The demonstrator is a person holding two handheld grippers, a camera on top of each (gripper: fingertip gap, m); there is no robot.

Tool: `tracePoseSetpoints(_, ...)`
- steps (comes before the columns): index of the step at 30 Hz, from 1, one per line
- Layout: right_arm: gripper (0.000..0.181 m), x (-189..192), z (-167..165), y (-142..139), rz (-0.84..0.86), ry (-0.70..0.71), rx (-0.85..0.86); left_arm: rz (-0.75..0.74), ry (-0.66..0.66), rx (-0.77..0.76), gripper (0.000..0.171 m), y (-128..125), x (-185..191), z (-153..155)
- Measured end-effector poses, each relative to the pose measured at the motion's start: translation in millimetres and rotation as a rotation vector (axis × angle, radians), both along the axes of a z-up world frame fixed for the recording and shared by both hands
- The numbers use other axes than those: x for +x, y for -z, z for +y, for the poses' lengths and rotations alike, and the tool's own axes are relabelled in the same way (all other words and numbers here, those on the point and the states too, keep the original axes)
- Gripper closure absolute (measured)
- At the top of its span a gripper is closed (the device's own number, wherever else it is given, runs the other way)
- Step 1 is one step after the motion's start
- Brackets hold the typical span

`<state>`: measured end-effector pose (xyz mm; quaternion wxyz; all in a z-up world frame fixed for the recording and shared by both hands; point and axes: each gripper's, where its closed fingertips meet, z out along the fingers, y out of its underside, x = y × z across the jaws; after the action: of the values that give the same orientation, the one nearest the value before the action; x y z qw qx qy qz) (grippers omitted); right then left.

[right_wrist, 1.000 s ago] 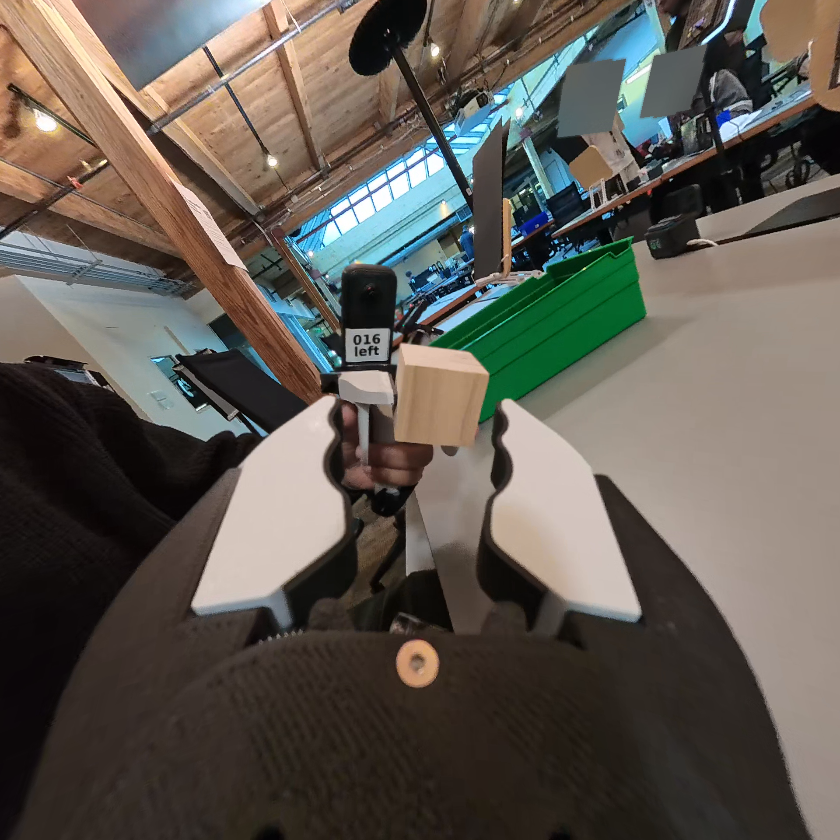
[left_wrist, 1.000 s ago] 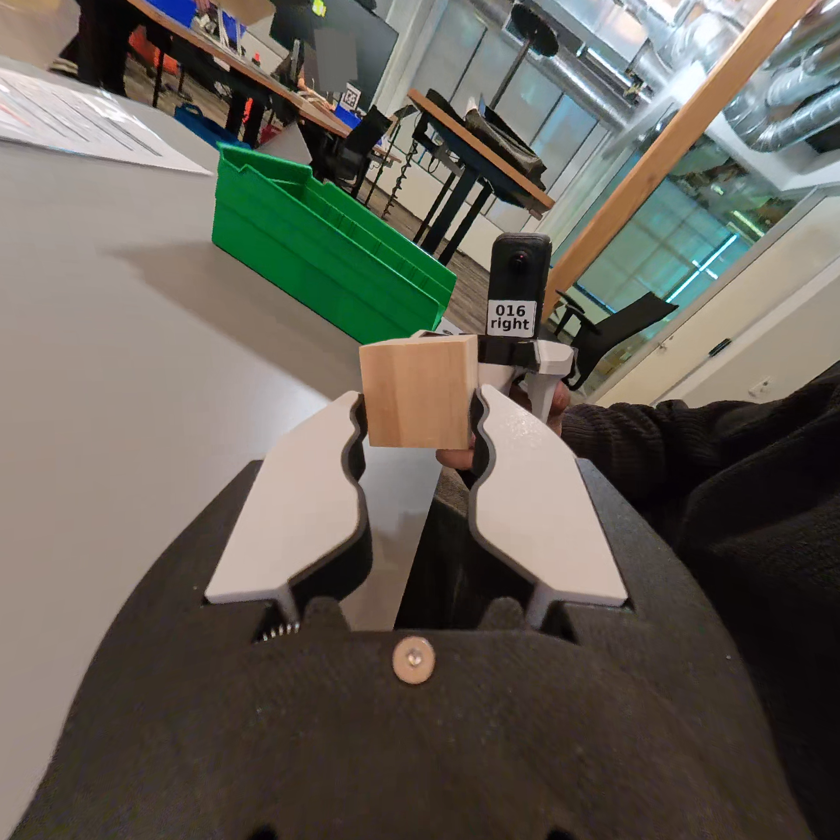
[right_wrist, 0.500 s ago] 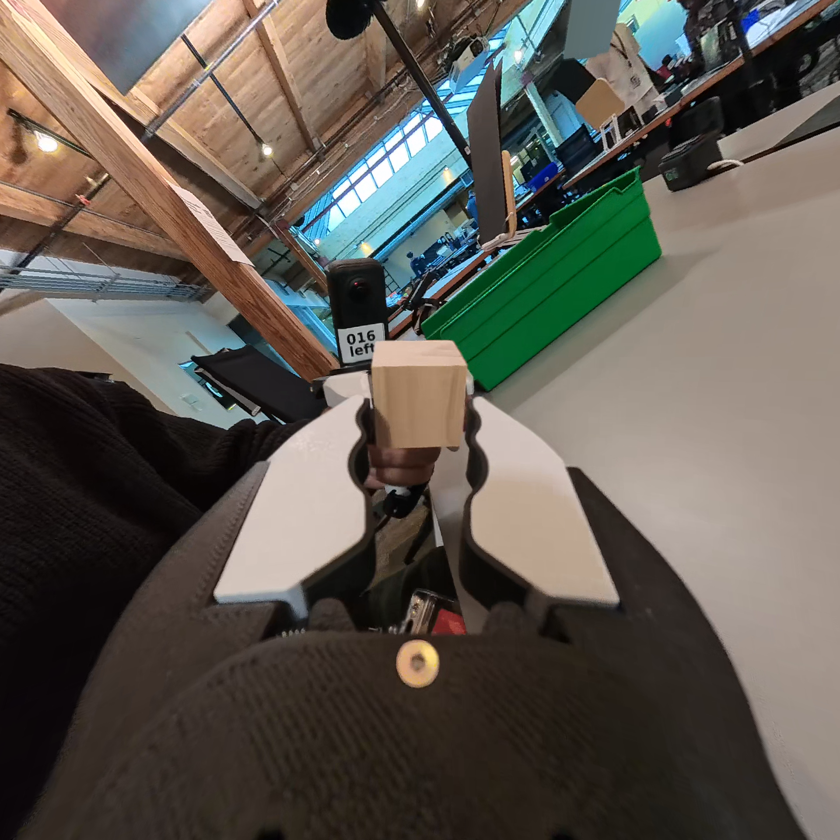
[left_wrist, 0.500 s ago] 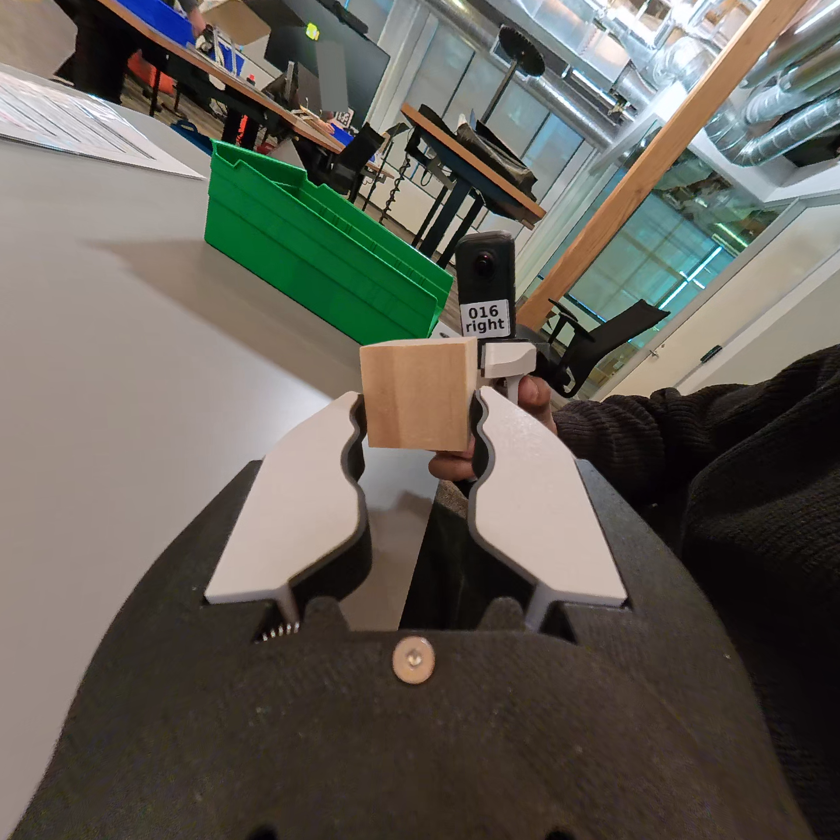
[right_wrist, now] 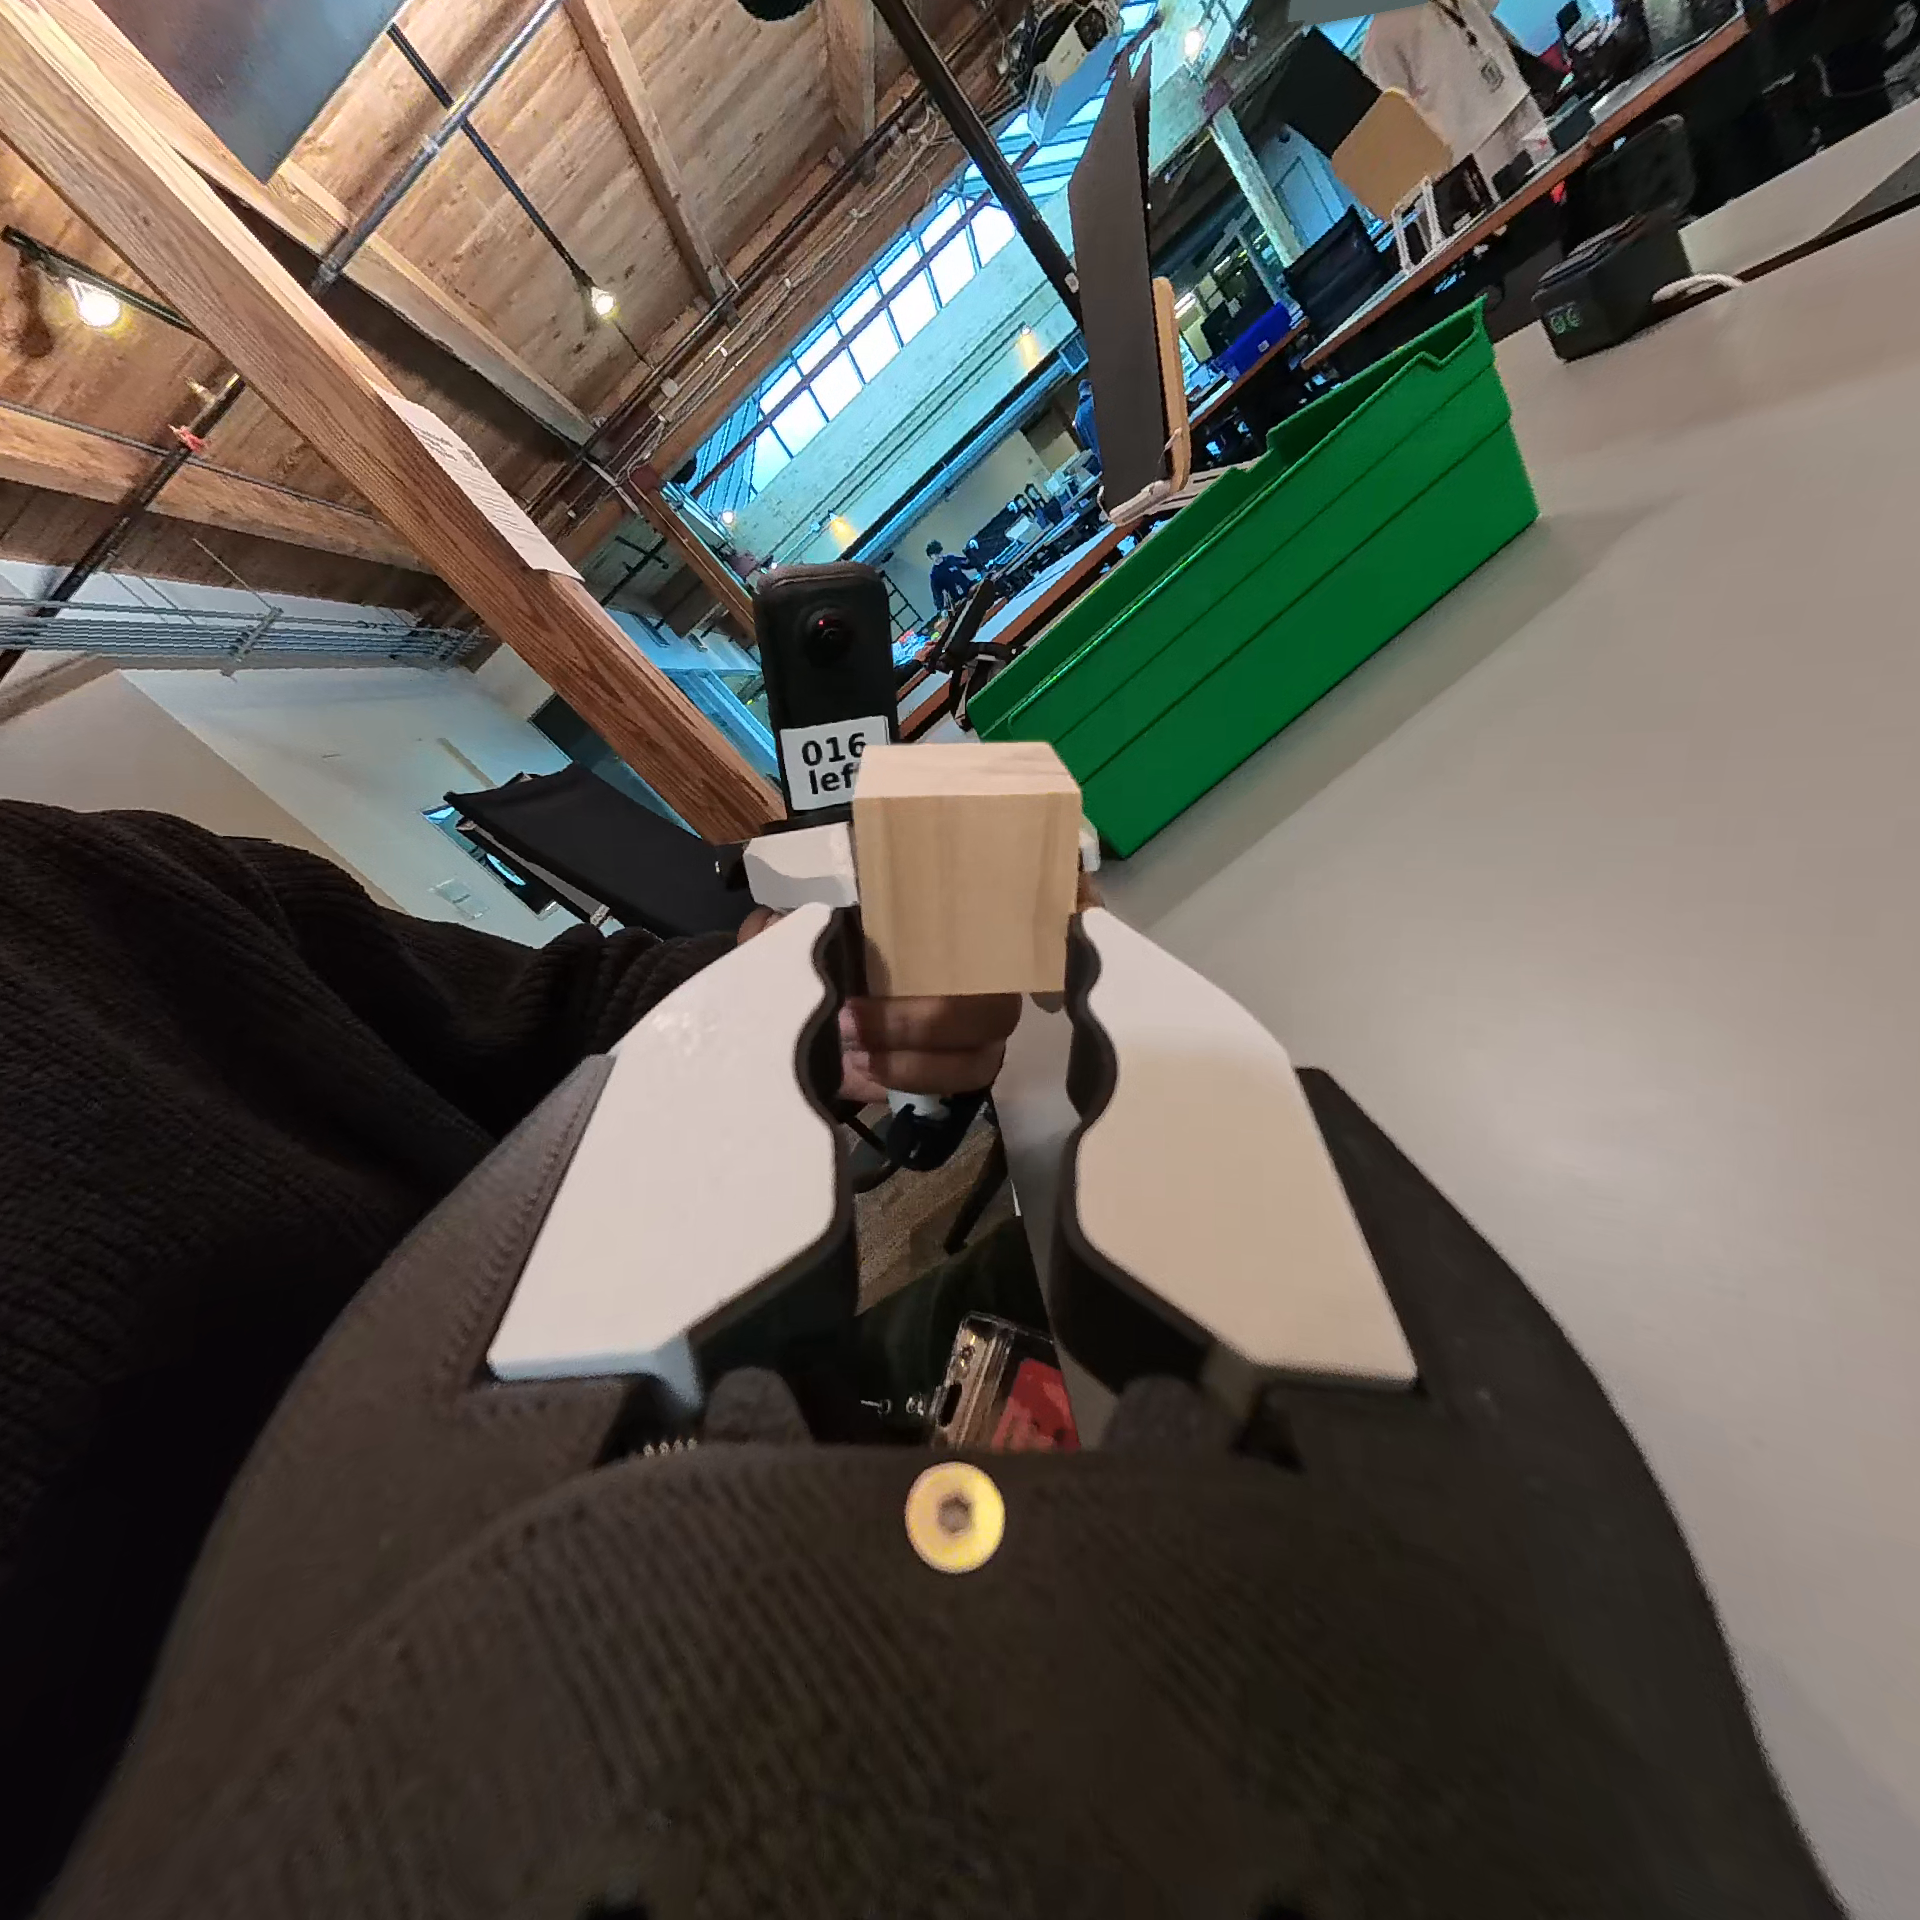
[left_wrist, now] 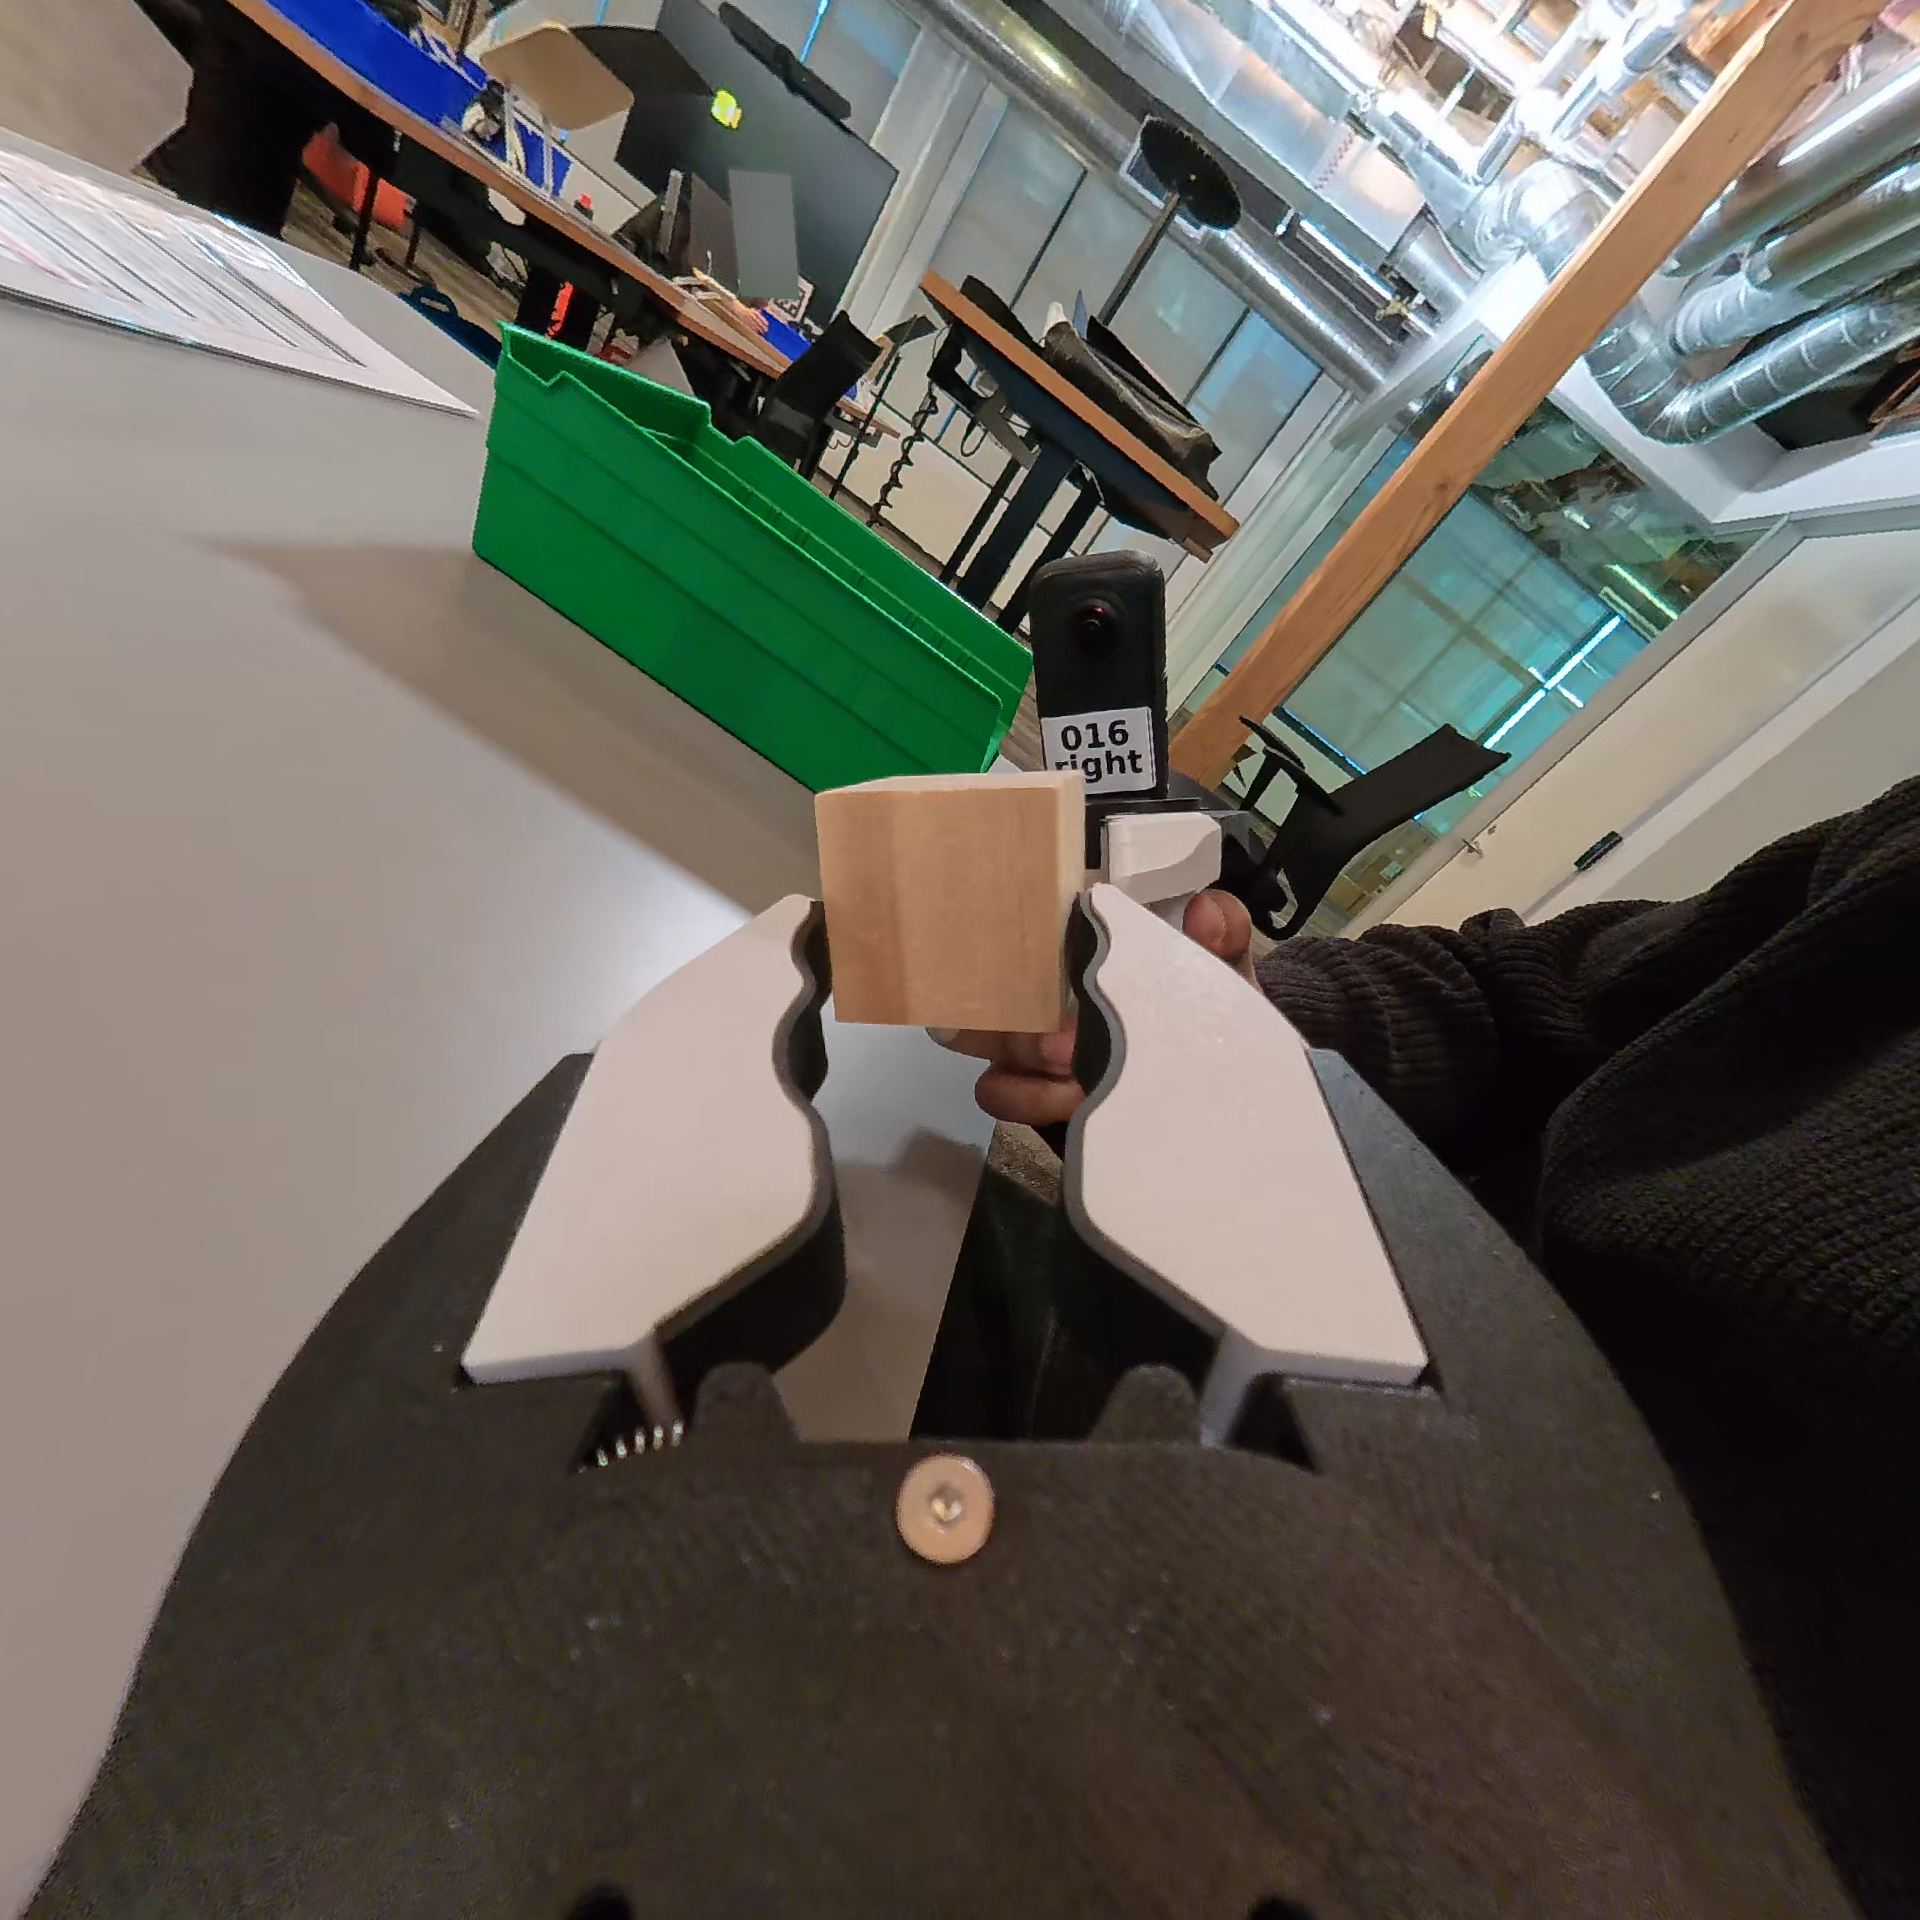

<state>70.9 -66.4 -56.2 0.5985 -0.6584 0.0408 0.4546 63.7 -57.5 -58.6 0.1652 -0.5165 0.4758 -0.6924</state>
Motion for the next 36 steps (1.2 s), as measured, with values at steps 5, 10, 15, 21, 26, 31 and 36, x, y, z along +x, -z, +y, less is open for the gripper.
tracePoseSetpoints(5,0.137,1.4,1.3,2.4,-0.02,0.014,-0.01,-0.001,0.011,-0.041,0.126,-0.7,-0.2,-0.5)
tracePoseSetpoints(10,0.137,0.4,1.1,1.6,-0.046,0.017,-0.002,-0.006,0.018,-0.038,0.126,-1.3,-0.3,-2.4)
tracePoseSetpoints(15,0.139,-3.0,0.5,1.6,-0.054,0.004,0.0,0.001,0.022,-0.033,0.126,0.2,0.1,-4.7)
tracePoseSetpoints(21,0.14,-1.9,0.0,0.5,-0.049,0.006,0.004,0.007,0.03,-0.032,0.127,1.4,0.3,-7.0)
tracePoseSetpoints(26,0.141,-2.1,-0.1,0.7,-0.046,0.001,0.003,0.011,0.033,-0.04,0.127,1.7,0.4,-7.7)
tracePoseSetpoints(31,0.141,-1.8,0.0,1.5,-0.045,-0.002,0.0,0.018,0.036,-0.054,0.127,2.6,0.8,-7.4)
tracePoseSetpoints(36,0.141,-1.7,0.1,2.4,-0.047,-0.006,-0.004,0.021,0.036,-0.054,0.127,3.2,1.0,-7.2)
